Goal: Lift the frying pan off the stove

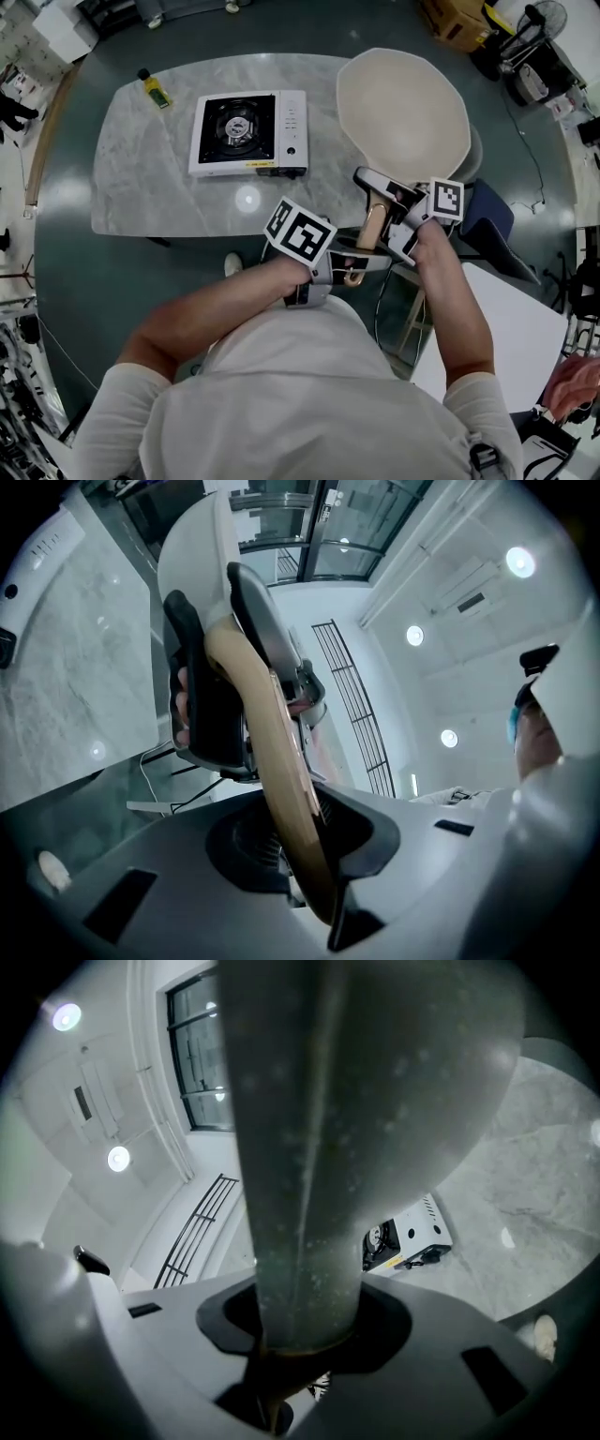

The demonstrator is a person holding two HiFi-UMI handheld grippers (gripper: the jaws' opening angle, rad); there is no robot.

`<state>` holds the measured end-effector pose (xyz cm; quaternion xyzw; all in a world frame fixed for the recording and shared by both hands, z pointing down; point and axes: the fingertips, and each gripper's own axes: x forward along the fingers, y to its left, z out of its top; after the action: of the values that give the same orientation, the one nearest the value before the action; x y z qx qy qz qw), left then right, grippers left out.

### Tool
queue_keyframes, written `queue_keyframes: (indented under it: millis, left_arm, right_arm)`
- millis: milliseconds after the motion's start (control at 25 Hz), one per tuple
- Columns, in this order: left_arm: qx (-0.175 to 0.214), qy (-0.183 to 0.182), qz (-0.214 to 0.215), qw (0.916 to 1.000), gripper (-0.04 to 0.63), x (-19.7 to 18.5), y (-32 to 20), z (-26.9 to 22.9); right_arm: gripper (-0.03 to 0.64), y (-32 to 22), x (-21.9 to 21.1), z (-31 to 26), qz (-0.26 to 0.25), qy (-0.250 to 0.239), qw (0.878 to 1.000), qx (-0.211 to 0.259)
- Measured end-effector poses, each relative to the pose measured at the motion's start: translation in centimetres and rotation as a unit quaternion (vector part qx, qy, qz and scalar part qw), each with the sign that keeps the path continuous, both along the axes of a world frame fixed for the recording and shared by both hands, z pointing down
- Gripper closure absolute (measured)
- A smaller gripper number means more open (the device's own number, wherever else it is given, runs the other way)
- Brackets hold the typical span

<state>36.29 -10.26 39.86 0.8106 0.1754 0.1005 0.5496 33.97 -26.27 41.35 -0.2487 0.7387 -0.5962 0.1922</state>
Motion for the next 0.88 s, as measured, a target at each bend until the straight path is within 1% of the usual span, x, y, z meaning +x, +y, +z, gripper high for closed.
queue_keyframes:
  millis: [120,320,640,880]
  left_arm:
    - [-0.003,0.002,0.01,0.9999,0.505,1.0,1.2,-0.5]
    - [-0.01,0.001,0.021,0.9997,0.505,1.5,1.4,0.2]
    - [-0.016,-0.002,0.027,0.9995,0.504,1.9,1.4,1.0]
    - [-0.011,-0.004,0.031,0.9994,0.503,1.9,1.4,1.1]
  right_arm:
    - [0.454,1.2,1.4,-0.4,0.014,-0.004,1.0,-0.001]
    - [0.453,1.4,2.4,0.7,0.027,-0.004,1.0,-0.005]
    - [0.449,1.4,2.8,1.6,0.028,-0.009,1.0,-0.009]
    - [0.446,1.4,2.9,1.5,0.027,-0.011,1.0,-0.001]
